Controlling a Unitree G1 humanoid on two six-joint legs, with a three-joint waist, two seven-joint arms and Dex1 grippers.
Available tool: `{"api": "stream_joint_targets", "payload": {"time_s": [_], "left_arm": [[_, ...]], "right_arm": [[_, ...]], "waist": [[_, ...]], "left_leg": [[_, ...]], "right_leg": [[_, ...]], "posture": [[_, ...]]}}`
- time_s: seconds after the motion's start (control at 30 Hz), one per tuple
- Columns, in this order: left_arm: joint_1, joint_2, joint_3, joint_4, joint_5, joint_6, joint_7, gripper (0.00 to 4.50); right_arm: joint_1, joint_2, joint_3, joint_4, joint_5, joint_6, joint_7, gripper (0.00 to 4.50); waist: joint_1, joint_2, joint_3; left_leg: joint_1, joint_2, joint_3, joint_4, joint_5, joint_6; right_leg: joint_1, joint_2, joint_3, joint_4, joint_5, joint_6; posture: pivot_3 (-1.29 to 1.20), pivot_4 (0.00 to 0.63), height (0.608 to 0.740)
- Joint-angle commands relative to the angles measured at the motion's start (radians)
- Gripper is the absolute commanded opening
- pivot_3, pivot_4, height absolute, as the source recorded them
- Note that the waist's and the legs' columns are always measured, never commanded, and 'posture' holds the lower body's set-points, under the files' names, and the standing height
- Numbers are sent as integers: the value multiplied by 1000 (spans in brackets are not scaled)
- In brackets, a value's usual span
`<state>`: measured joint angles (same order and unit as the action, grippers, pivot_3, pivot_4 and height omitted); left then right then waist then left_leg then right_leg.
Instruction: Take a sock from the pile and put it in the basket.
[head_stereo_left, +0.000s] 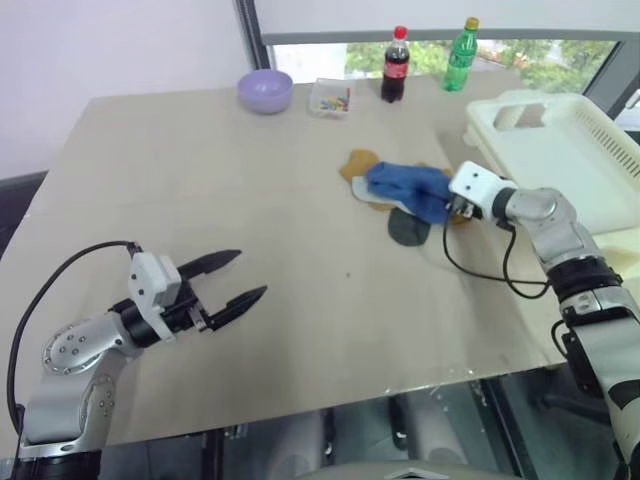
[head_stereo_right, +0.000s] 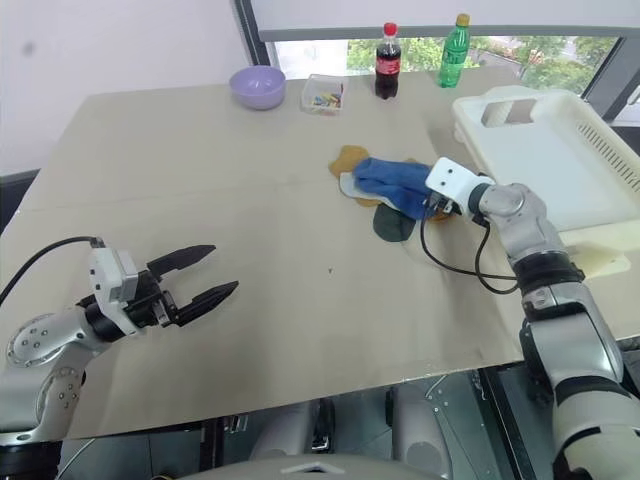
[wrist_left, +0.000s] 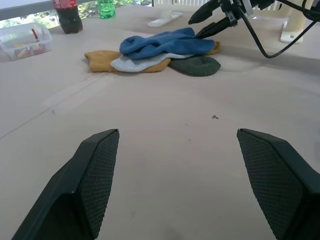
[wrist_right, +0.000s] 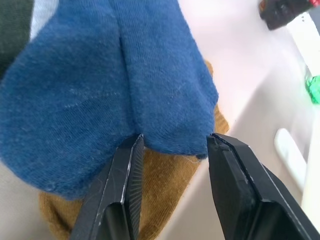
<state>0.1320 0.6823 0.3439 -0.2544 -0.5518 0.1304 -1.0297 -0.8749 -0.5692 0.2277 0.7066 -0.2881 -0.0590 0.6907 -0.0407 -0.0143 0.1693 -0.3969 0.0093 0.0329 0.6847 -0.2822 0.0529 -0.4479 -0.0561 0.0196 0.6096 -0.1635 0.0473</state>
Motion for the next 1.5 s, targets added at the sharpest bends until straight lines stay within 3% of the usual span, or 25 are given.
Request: {"api": "stream_joint_targets", "payload": {"time_s": [0.03,0.63,0.67,0.77,0.8,1.07,1.5], "left_arm": [[0,5,8,-9,0,-15,-2,4059],[11,0,13,-15,5,-26,14,4059],[12,-1,13,-16,5,-27,15,4059],[17,-4,13,-20,7,-28,17,4059],[18,-5,13,-21,6,-28,18,4059],[17,-9,8,-18,11,-31,17,4059],[14,-21,4,-8,21,-39,12,4059]], "right_arm": [[-5,-31,23,-21,-40,-50,-6,2023],[-94,14,58,139,-114,-168,-125,2023],[-96,13,61,142,-117,-173,-129,1514],[-98,10,65,148,-123,-182,-135,580],[-99,10,66,149,-125,-184,-137,40],[-103,-8,83,132,-168,-190,-148,12],[-156,-40,117,127,-279,-229,-292,12]], "waist": [[0,0,0],[-1,0,0],[-1,0,0],[-1,0,0],[-1,0,0],[-1,0,0],[-1,0,0]], "left_leg": [[0,0,0,0,0,0],[0,0,0,0,0,0],[0,0,1,0,0,0],[0,0,1,0,0,0],[0,0,0,0,0,0],[0,0,1,0,0,0],[0,0,1,0,0,0]], "right_leg": [[0,0,0,0,0,0],[0,0,0,0,0,0],[0,0,1,0,0,0],[0,0,1,0,0,0],[0,0,1,0,0,0],[0,0,1,0,0,0],[0,0,1,0,0,0]], "posture": [[0,150,735],[0,150,735],[0,150,735],[0,150,735],[0,150,735],[0,150,735],[0,150,735]]}}
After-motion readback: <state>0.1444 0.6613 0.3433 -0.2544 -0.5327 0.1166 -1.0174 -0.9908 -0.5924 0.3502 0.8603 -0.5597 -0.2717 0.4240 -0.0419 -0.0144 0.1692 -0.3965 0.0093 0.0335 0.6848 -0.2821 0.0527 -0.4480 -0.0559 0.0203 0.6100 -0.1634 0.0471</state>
